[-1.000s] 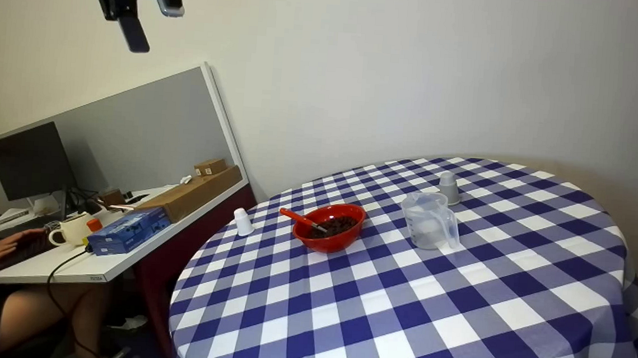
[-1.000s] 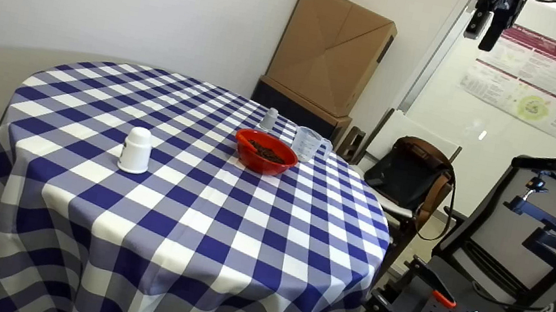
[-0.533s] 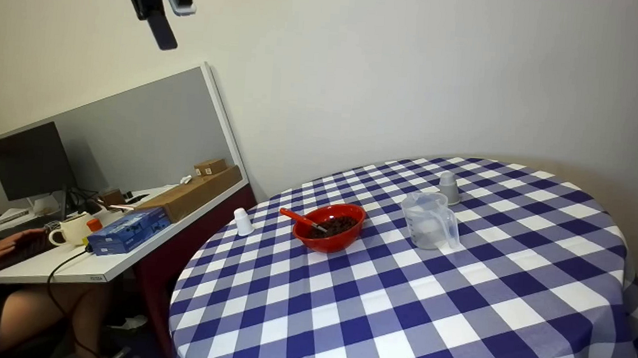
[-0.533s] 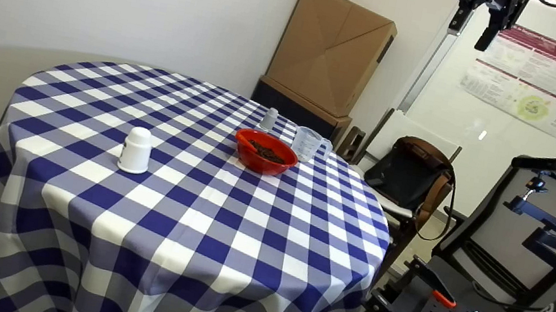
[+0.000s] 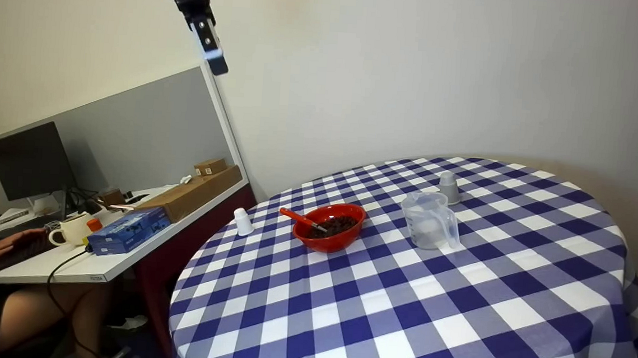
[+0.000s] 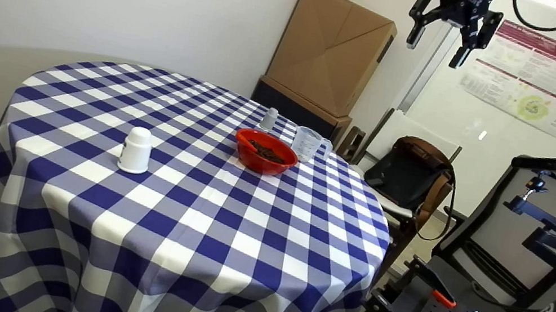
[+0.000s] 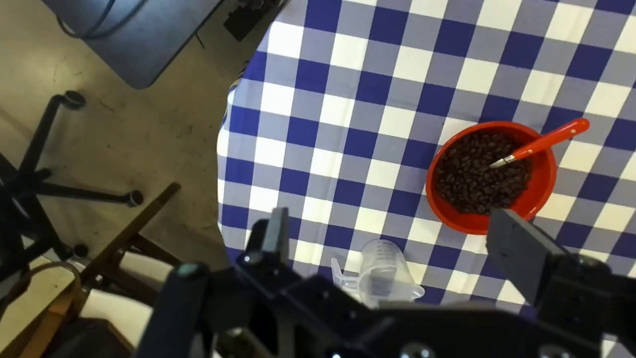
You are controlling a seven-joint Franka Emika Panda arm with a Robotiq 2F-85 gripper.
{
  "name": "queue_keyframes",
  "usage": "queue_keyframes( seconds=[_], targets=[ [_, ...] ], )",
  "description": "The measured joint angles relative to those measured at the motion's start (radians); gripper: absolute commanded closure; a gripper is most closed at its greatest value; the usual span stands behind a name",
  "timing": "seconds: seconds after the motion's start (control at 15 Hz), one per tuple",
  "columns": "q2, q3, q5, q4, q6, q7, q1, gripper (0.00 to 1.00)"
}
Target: Put a spoonful of the contents in the bowl in the jug
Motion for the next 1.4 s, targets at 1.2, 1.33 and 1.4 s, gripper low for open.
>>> queue_keyframes(
  seconds=[1.2,1.33,1.4],
  targets=[
    [0.329,0.033,0.08,0.044,0.393,0.614,0.075,0.0],
    [0.369,0.033,0.069,0.056,0.422,0.643,0.09,0.0],
    [0.389,0.033,0.061,0.061,0.434,0.657,0.096,0.0]
  ],
)
